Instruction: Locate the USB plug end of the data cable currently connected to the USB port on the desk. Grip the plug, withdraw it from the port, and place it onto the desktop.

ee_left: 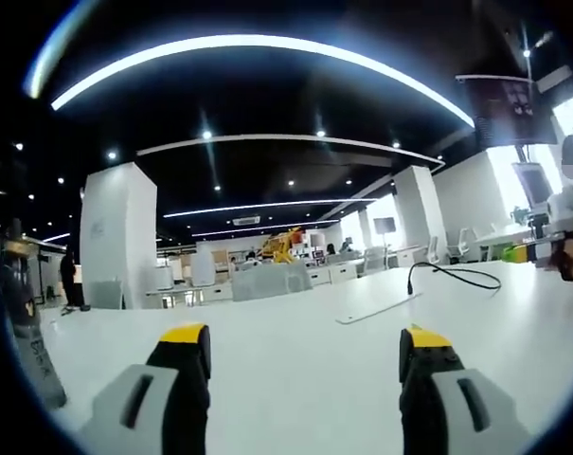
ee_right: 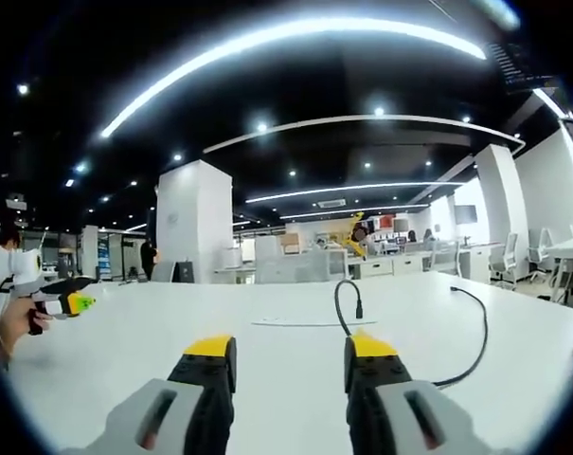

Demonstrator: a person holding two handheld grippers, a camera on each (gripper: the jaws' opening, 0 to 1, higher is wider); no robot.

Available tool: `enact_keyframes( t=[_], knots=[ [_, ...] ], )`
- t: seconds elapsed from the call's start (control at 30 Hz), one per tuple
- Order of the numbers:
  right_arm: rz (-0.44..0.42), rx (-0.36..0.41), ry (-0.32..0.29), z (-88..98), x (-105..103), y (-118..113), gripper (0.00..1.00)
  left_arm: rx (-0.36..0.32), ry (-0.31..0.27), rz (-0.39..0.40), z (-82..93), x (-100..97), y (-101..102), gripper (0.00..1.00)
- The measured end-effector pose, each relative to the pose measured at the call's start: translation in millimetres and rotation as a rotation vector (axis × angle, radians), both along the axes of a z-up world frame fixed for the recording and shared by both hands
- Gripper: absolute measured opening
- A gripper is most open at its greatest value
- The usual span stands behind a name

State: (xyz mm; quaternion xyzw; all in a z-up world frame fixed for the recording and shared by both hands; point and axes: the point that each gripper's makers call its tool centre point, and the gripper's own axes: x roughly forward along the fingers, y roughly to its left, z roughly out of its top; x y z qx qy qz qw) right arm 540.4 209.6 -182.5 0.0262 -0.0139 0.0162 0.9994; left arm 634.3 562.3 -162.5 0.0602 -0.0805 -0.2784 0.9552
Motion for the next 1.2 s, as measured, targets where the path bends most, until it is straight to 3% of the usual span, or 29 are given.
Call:
enact_keyframes(
  t=[0.5, 1.2],
  knots=[
    [0.020, -0.031, 0.036, -2.9, 10, -17, 0.45, 0.000, -0.031, -0.085, 6.5, 16.8, -30, 0.82],
    [0.050, -0.028, 0.061, -3.7, 20, -24, 0.45, 0.043, -0.018, -0.203, 0.9, 40.3, -76, 0.83]
  ],
)
